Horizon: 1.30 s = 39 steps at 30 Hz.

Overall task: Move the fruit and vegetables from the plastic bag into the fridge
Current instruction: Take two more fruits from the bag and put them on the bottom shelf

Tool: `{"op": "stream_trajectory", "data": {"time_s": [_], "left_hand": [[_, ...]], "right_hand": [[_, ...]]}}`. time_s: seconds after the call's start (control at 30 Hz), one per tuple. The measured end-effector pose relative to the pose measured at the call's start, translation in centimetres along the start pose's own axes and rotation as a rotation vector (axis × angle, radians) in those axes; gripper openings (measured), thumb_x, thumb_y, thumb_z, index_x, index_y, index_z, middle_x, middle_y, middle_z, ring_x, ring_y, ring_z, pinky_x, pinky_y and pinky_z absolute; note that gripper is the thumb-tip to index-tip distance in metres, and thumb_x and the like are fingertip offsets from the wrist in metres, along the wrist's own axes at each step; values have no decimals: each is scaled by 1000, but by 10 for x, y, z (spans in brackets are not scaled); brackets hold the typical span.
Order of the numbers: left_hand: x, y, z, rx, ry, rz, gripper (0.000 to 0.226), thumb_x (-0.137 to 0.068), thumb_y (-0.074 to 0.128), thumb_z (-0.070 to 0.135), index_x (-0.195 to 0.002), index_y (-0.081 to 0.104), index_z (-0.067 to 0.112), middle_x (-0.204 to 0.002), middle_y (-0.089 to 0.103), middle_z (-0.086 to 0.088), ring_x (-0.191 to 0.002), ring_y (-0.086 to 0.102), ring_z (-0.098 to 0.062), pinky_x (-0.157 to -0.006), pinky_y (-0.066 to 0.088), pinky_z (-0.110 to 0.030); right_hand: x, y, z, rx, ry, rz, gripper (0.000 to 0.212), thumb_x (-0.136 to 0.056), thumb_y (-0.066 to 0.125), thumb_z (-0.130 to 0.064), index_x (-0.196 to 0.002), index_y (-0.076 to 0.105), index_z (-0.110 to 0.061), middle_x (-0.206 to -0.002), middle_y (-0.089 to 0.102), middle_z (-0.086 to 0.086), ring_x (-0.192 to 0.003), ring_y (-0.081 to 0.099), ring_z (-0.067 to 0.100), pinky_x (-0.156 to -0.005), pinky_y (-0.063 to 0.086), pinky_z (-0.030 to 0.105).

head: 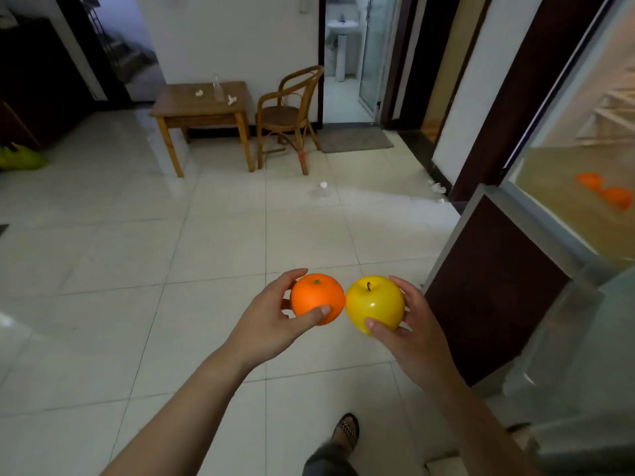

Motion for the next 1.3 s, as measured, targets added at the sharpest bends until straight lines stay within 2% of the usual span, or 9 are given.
{"op": "stream_trajectory", "data": {"time_s": [0.17,0.3,0.47,0.67,0.73,0.83,0.97,1.1,1.3], "left_hand": [[-103,10,27,-19,43,-82,69,-70,76,43,-127,36,43,-127,44,11,-97,57,-7,-78,51,-21],[-180,31,61,-42,123,-128,72,-71,76,40,-131,37,38,-131,42,9,-101,57,-11,-79,50,-22],[-252,81,95,-59,213,-240,75,-70,77,42,-132,35,39,-132,41,11,-103,55,-11,-78,48,-20],[-326,154,135,-112,349,-378,78,-67,78,47,-132,37,37,-128,40,16,-108,51,-8,-84,47,-24],[-353,174,149,-114,400,-398,79,-65,79,47,-131,38,35,-123,39,18,-108,48,-6,-84,45,-22],[-399,201,166,-99,446,-448,78,-64,80,44,-129,38,35,-121,37,18,-107,47,-6,-85,45,-23],[-466,225,189,-94,482,-510,79,-66,80,41,-132,36,31,-127,38,12,-109,45,-7,-87,46,-26],[-530,239,217,-49,502,-561,80,-68,79,34,-134,35,28,-137,39,3,-117,45,-14,-94,46,-34],[-579,287,245,-31,573,-704,73,-67,81,36,-121,31,40,-125,34,15,-111,41,-9,-89,44,-30]], "right_hand": [[-94,-30,5,-7,-8,58,65,-57,76,-46,-115,47,-42,-122,52,-18,-106,57,7,-66,50,13],[-152,-70,9,-32,7,140,66,-53,77,-51,-112,48,-47,-122,53,-15,-105,60,11,-68,54,21],[-187,-125,23,-44,45,297,71,-58,84,-46,-118,47,-36,-128,51,-3,-109,57,15,-71,53,17],[-206,-195,50,86,171,504,73,-57,72,-47,-123,46,-32,-121,52,-7,-104,56,8,-69,52,13],[-218,-216,57,100,208,566,67,-61,72,-45,-121,45,-34,-117,52,-9,-100,56,5,-64,50,9],[-241,-244,63,127,263,644,59,-69,73,-39,-120,44,-37,-114,51,-15,-97,53,2,-62,47,11],[-277,-276,70,96,282,764,59,-72,75,-32,-124,48,-31,-118,53,-14,-106,53,6,-76,46,16],[-316,-296,73,63,286,854,53,-72,77,-24,-114,47,-36,-113,50,-20,-105,51,6,-70,43,15],[-341,-316,87,56,331,1032,56,-71,78,-25,-117,46,-32,-119,49,-9,-104,50,10,-68,41,14]]}}
Point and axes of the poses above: each hand's wrist, its own x-axis away from the middle knuckle, its own y-axis out of the palm, z = x × y, the point moved 10 cm from there along -x, towards the middle knuckle
